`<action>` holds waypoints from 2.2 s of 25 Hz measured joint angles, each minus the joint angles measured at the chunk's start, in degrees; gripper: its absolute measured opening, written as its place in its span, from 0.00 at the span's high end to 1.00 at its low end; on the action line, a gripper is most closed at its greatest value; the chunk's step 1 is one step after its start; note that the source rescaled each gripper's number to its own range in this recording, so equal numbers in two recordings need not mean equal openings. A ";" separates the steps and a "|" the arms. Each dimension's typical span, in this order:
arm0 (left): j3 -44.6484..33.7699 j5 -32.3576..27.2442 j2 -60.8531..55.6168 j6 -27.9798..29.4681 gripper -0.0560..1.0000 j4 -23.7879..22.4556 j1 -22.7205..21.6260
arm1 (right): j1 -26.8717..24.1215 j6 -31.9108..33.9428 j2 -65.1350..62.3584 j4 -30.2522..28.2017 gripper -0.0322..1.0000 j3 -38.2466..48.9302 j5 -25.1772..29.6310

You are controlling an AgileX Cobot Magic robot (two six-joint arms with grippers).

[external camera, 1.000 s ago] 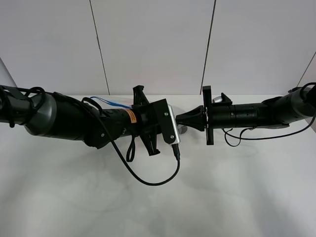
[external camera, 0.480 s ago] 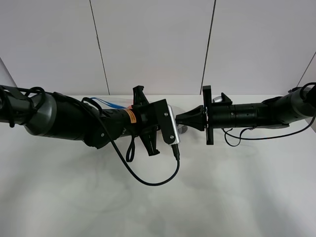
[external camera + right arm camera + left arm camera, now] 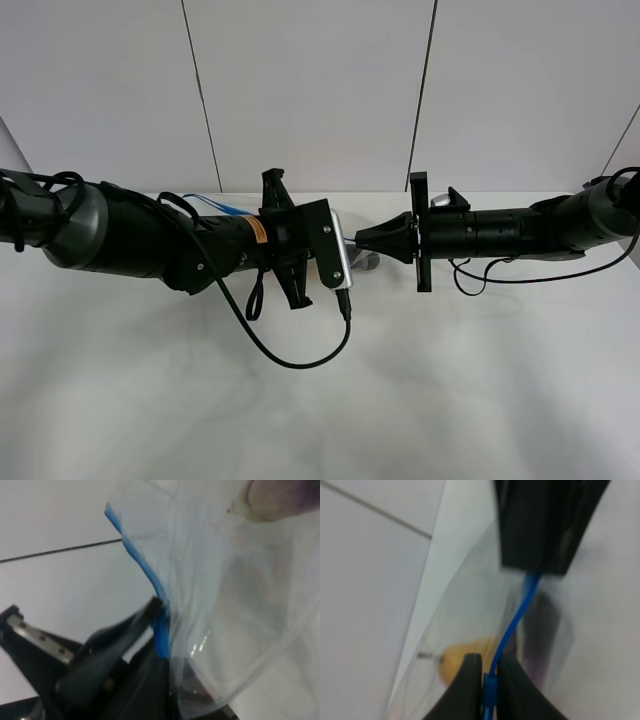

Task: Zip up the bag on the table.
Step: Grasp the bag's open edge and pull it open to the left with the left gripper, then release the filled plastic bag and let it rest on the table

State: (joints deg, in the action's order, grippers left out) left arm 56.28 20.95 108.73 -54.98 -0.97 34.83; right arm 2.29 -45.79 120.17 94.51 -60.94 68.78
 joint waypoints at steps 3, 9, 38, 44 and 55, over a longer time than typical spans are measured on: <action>0.00 0.00 0.00 -0.17 0.94 -0.05 -2.45 | 0.00 0.00 0.00 0.34 0.97 0.00 -0.18; 0.00 0.00 0.00 -2.13 0.94 -0.30 -7.20 | 0.00 0.00 0.00 0.57 0.97 0.00 -0.18; 0.00 -0.15 0.00 -5.25 0.95 -1.79 -25.39 | 0.33 0.06 0.00 0.87 0.97 -0.17 -0.12; 0.00 -0.15 0.00 -3.45 0.93 -1.79 -25.39 | 0.33 0.06 0.00 0.87 0.97 -0.17 -0.12; 0.00 -0.15 0.00 3.95 0.02 0.33 -33.35 | 0.02 0.06 0.00 -1.13 0.97 -0.10 0.02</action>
State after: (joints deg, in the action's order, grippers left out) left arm 56.28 20.80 108.73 -51.02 -0.64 1.48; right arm 2.31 -45.73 120.17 93.38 -61.04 68.80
